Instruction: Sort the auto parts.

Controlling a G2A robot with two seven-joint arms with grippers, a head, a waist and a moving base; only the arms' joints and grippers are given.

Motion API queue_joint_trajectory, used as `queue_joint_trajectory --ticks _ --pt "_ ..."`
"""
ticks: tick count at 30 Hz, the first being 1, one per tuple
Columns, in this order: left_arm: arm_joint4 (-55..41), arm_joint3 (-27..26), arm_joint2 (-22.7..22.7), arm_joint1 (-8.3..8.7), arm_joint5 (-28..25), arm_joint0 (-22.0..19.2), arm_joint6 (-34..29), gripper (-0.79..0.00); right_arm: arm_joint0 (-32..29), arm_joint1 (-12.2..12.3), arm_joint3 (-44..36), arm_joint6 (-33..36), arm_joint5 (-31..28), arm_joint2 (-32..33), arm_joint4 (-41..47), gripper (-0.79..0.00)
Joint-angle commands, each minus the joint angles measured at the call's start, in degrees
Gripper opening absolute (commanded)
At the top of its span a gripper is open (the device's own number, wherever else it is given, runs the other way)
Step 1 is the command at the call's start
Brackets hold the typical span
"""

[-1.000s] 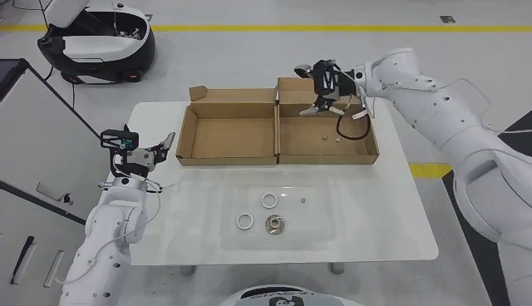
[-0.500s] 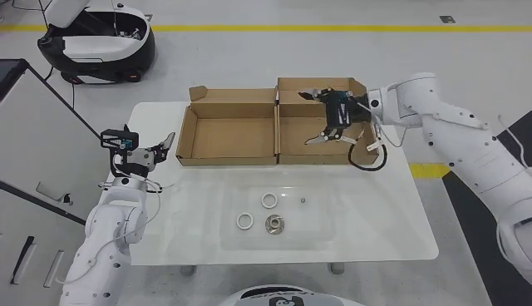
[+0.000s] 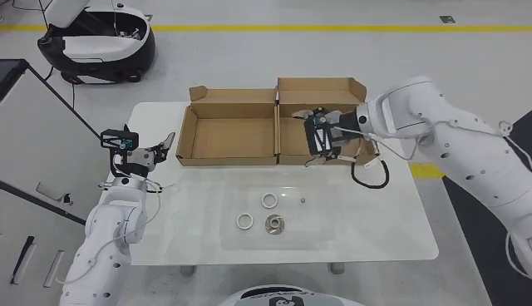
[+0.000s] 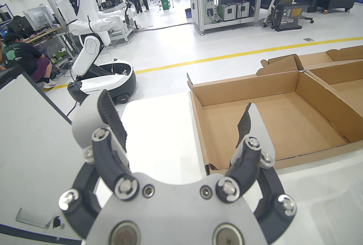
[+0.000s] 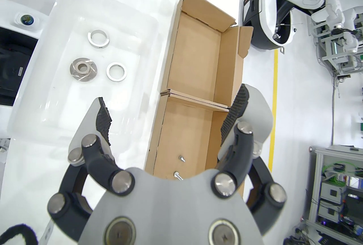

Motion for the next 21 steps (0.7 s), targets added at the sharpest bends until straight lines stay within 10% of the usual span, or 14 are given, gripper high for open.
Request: queue_joint_trajectory --ticks 1,21 --pt "0.0 0.0 0.0 0.0 0.0 0.0 0.0 0.0 1.0 -0.6 -0.6 3.3 0.5 -1.2 1.8 0.0" --pt "0.0 0.0 0.0 0.0 0.0 0.0 0.0 0.0 10.6 -9.6 2.0 31.4 11.7 -17.3 16.6 0.0"
